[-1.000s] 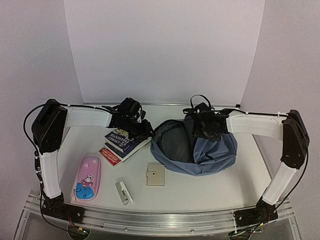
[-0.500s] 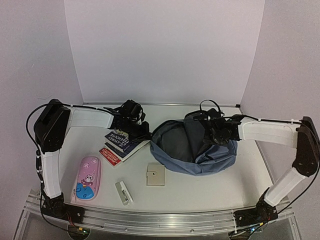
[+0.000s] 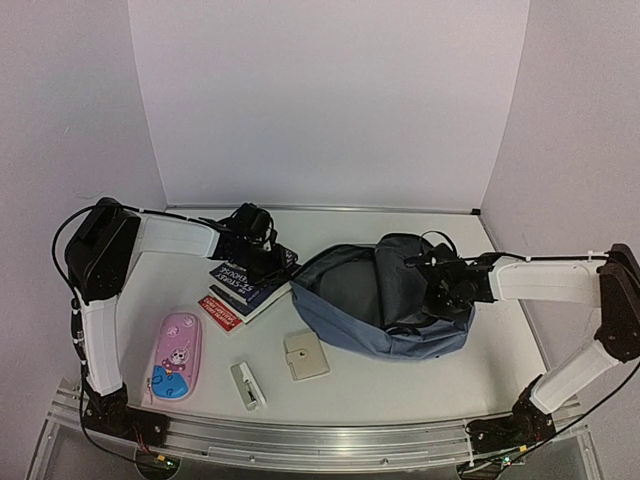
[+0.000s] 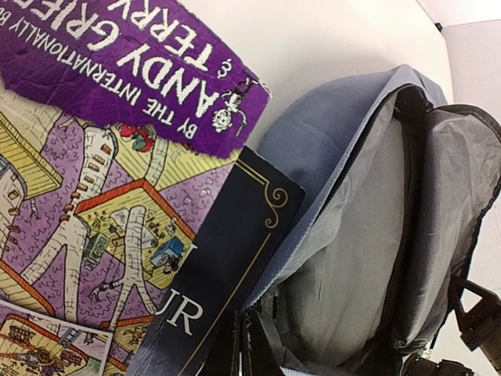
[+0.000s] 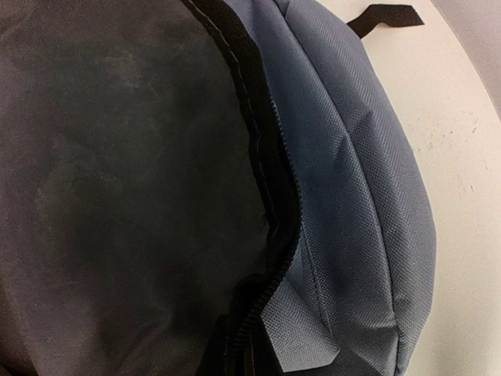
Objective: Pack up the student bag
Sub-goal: Unzip the student bag at the center of the board, then pick up the book from the center of the board.
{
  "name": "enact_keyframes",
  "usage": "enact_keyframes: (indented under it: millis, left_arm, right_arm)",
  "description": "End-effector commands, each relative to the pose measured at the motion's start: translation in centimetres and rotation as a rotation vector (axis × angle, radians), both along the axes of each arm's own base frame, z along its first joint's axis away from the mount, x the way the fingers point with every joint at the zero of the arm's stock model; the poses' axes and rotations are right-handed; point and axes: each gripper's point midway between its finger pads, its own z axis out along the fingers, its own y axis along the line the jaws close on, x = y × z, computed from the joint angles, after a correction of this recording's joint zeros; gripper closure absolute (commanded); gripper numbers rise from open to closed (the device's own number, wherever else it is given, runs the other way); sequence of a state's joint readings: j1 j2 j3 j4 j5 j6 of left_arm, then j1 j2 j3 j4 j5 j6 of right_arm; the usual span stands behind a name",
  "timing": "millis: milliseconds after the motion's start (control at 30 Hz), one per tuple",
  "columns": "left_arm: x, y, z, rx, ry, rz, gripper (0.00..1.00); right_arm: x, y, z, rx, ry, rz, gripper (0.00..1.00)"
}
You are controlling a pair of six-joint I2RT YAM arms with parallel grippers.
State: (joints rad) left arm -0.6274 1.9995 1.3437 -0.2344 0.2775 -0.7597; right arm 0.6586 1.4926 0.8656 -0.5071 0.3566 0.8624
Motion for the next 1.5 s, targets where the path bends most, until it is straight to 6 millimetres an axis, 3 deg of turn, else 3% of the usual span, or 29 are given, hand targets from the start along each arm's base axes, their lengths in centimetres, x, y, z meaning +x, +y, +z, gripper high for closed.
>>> enact_keyframes:
  millis: [0, 133, 300, 333, 400, 467, 600, 867, 1033, 1167, 1333, 1467]
  left_arm:
    - [1.7, 2.3, 0.1, 0.017, -0.019, 0.071, 1.0]
    - [2.1, 2.6, 0.4, 0.014, -0.029, 0.077, 1.0]
    - [1.7, 1.6, 0.8, -0.033, -0.03, 0.025, 1.0]
    - [1.5, 1.2, 1.1, -0.054, -0.035, 0.004, 1.0]
    - [1.0, 0.5, 1.8, -0.09, -0.047, -0.027, 0.98]
    - [0.6, 0.1, 2.6, -0.104, -0.058, -0.052, 0.89]
    - [0.1, -0.2, 4.5, -0.11, -0.077, -0.069, 0.69]
    - [-1.5, 2.2, 9.8, -0.088, -0.156, -0.034, 0.4]
    - [-2.6, 5.2, 11.6, 0.015, -0.193, 0.002, 0.25]
    - [-2.6, 8.9, 11.3, 0.092, -0.196, 0.056, 0.17]
    - [-2.0, 13.7, 9.4, 0.108, -0.124, 0.191, 0.14]
    - [-2.2, 15.3, 8.5, 0.033, -0.113, 0.277, 0.11]
  right_arm:
    - [-1.6, -1.1, -3.0, -0.004, 0.094, -0.007, 1.0]
    - [-2.9, -2.1, -4.7, -0.014, 0.149, -0.019, 1.0]
    - [-2.6, -1.6, -3.4, 0.032, 0.119, -0.015, 0.98]
    - [-2.4, -1.3, -2.9, 0.048, 0.11, -0.007, 0.9]
    - [-2.0, -0.6, -1.9, 0.079, 0.091, 0.016, 0.67]
    - [-1.5, -0.1, -0.4, 0.11, 0.057, 0.032, 0.49]
    - [-1.0, 0.3, 3.4, 0.156, -0.029, 0.055, 0.27]
    - [-0.7, 0.1, 11.3, 0.208, -0.193, 0.11, 0.05]
    - [-0.6, 0.3, 15.7, 0.245, -0.294, 0.15, 0.02]
    - [0.1, 2.7, 18.6, 0.331, -0.357, 0.253, 0.02]
    - [2.3, 8.6, 20.9, 0.429, -0.402, 0.459, 0.03]
    - [4.5, 14.3, 20.0, 0.397, -0.387, 0.581, 0.09]
